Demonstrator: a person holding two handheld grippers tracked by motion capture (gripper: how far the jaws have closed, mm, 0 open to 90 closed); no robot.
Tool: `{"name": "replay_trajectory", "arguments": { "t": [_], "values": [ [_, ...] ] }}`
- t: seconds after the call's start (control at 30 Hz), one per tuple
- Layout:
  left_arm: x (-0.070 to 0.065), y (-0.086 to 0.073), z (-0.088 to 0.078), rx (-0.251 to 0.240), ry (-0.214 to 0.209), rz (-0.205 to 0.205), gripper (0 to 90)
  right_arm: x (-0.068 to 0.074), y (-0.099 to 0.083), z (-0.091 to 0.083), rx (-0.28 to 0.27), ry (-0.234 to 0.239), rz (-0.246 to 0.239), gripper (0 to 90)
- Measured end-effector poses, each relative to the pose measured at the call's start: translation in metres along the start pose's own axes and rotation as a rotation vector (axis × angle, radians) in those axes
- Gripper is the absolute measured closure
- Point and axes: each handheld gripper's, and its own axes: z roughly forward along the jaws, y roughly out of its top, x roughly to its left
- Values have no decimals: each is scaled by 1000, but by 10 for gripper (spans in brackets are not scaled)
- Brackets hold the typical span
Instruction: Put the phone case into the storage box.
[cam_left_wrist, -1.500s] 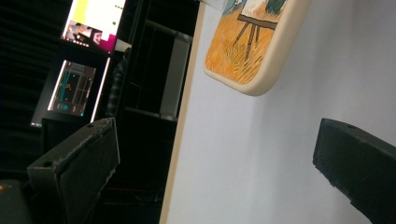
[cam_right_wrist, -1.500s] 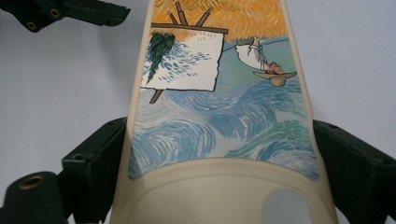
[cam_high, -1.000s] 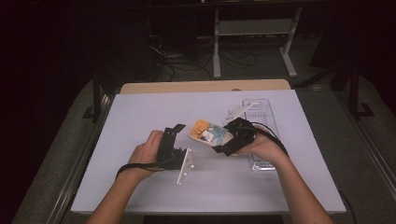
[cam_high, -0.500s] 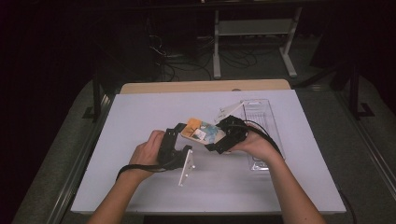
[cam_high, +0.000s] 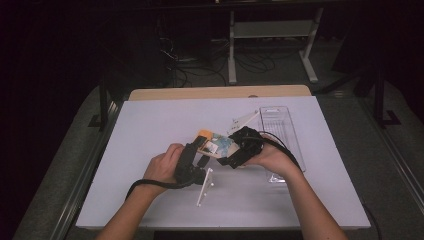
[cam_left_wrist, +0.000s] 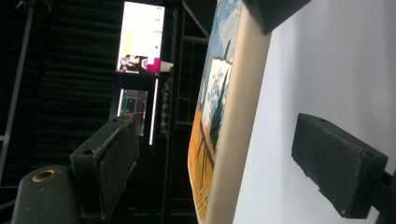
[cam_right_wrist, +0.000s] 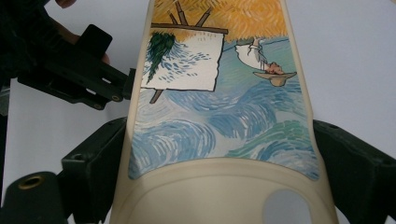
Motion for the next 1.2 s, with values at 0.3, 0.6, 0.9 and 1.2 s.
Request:
{"name": "replay_trajectory", "arguments": {
  "t": [0.3,0.6,0.9,1.2],
  "values": [
    [-6,2,1,-23,26,39,263,2,1,3,-2,12,-9,98],
    [-10,5,1,-13,28,83,369,4,2,6,4,17,-5,98],
    [-10,8,-1,-17,39,89,441,5,1,9,15,16,-14,98],
    [-11,10,-1,-25,42,84,520,6,2,10,15,14,-9,98]
  ]
}}
